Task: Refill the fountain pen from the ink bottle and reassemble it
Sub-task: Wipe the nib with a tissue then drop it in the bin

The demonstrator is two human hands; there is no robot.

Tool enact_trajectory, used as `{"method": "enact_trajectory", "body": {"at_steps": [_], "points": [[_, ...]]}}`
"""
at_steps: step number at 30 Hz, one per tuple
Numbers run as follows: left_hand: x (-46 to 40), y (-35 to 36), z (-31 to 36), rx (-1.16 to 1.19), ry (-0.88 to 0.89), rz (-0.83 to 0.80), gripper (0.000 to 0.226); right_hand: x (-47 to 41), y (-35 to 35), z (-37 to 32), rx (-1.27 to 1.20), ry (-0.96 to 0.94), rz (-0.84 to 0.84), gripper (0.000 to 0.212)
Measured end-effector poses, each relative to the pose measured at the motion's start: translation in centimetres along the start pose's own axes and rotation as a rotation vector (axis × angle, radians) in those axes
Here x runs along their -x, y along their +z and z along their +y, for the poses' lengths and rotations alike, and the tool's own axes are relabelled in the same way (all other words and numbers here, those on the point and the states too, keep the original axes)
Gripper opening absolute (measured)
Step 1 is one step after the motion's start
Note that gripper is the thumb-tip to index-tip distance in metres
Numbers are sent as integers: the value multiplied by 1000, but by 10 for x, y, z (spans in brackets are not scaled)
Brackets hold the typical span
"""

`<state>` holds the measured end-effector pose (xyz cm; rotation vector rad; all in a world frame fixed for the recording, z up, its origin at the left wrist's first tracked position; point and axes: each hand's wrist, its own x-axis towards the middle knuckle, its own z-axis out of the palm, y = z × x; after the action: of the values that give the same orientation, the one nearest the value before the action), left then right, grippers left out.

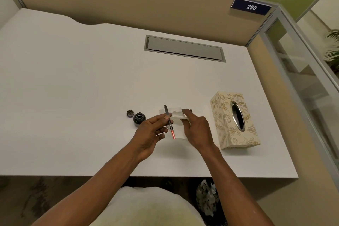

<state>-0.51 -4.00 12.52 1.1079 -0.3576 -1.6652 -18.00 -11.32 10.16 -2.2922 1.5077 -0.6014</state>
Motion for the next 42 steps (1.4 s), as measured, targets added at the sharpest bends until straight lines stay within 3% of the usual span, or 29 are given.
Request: {"method": "enact_trajectory", "body": {"at_steps": [4,10,13,15,17,19,22,27,36,40,42], "points": [[0,-4,-5,-53,7,40,16,-4,2,-4,-307,170,3,24],[-2,-12,-6,-6,-4,105,23,-5,-6,-11,-915,503,-216,32],[-3,-16,-3,34,10,137,23,-4,-10,-11,-1127,673,-228,30],[-2,-17,0,65,29,136,22,-4,-7,-7,-1132,733,-200,28],[-2,-17,4,78,49,106,19,-2,-1,-3,-911,619,-161,19],[0,-15,6,47,56,50,19,2,3,-3,-653,445,-120,36],[2,-9,4,-67,43,-19,20,3,3,-14,-522,368,-68,57],[1,-7,-2,-219,12,-15,18,-2,8,-23,-478,355,-22,19],[-3,-12,-8,-306,32,77,16,-2,5,-21,-854,455,-151,18],[-4,-12,-6,-317,70,114,16,-3,-5,-25,-1282,627,-306,22],[-6,-14,-6,-342,83,130,17,-6,-8,-21,-1497,733,-326,35]]}}
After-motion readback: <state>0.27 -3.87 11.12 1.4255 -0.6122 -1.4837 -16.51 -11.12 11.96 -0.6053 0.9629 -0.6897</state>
